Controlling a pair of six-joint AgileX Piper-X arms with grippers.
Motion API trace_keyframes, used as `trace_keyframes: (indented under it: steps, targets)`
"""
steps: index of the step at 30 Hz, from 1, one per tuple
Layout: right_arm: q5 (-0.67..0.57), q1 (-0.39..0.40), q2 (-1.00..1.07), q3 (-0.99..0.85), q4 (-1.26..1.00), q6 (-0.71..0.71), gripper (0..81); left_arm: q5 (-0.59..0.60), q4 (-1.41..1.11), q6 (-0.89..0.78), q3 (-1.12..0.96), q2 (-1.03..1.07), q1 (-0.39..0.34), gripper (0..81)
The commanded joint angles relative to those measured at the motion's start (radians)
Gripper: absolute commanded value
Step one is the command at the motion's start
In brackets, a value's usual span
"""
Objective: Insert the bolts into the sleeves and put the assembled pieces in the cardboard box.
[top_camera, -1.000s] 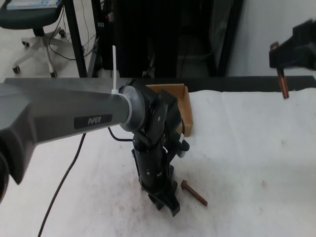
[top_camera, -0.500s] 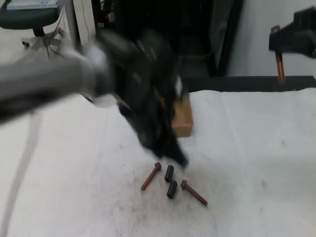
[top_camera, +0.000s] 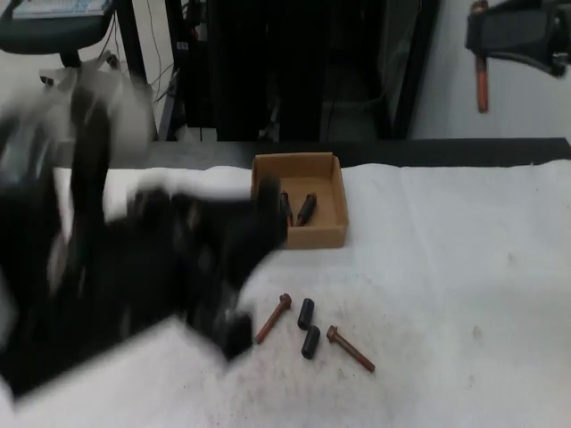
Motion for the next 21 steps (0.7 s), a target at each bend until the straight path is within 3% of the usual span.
trace_keyframes:
  steps: [1, 6, 10, 16, 21]
  targets:
    - [-0.024, 0.049, -0.009, 0.009, -0.068, 0.005, 0.8, 0.036, -0.419, -0.131, 0.189, -0.05, 0.001, 0.3]
    - [-0.015, 0.276, -0.009, 0.056, -0.319, -0.004, 0.8, 0.066, -0.601, -0.131, 0.272, -0.026, 0.001, 0.3]
    - [0.161, 0.449, -0.009, 0.091, -0.559, -0.004, 0.8, 0.066, -0.606, -0.131, 0.256, -0.017, 0.001, 0.3]
    - [0.234, 0.575, 0.001, 0.104, -0.645, -0.12, 0.8, 0.066, -0.606, -0.131, 0.229, -0.017, 0.001, 0.3]
    - [0.234, 0.606, 0.001, 0.104, -0.635, -0.155, 0.8, 0.066, -0.581, -0.125, 0.218, -0.017, 0.001, 0.3]
